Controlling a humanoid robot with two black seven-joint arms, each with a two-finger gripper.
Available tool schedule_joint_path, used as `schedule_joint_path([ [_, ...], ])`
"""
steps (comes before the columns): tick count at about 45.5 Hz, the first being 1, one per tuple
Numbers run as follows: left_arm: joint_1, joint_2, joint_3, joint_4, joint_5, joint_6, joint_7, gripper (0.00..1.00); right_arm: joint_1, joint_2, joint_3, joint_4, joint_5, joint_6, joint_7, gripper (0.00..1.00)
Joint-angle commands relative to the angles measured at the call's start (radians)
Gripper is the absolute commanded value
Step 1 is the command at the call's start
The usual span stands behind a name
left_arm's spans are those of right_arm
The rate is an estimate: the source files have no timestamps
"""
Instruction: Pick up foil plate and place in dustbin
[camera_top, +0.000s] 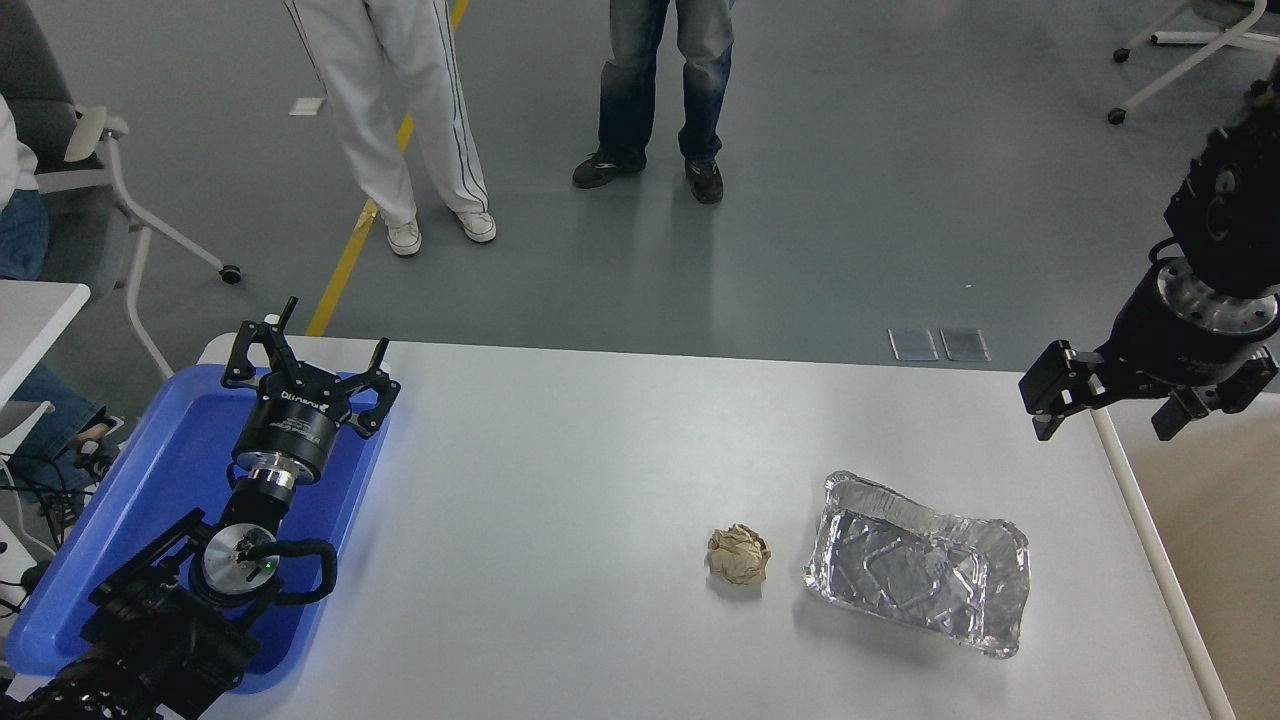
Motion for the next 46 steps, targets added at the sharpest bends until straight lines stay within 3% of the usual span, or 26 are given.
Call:
schedule_joint_path([
  [1, 0.0, 0.0, 0.0, 0.0, 0.0, 0.0, 0.0, 1.0, -0.162, -0.02, -0.011, -0.008, -0.011, -0.153, 0.0, 1.0],
  [15, 0.0, 0.0, 0.0, 0.0, 0.0, 0.0, 0.0, 1.0, -0.296, -0.028, 0.005, -0.056, -0.01, -0.483, 0.0, 1.0],
  [25, 0.0, 0.0, 0.0, 0.0, 0.0, 0.0, 0.0, 1.0, -0.357, -0.086, 0.017, -0.059, 0.001, -0.494, 0.0, 1.0],
  [46, 0.0, 0.0, 0.0, 0.0, 0.0, 0.0, 0.0, 1.0, -0.587, -0.089, 0.25, -0.145, -0.01, -0.498, -0.003, 1.0],
])
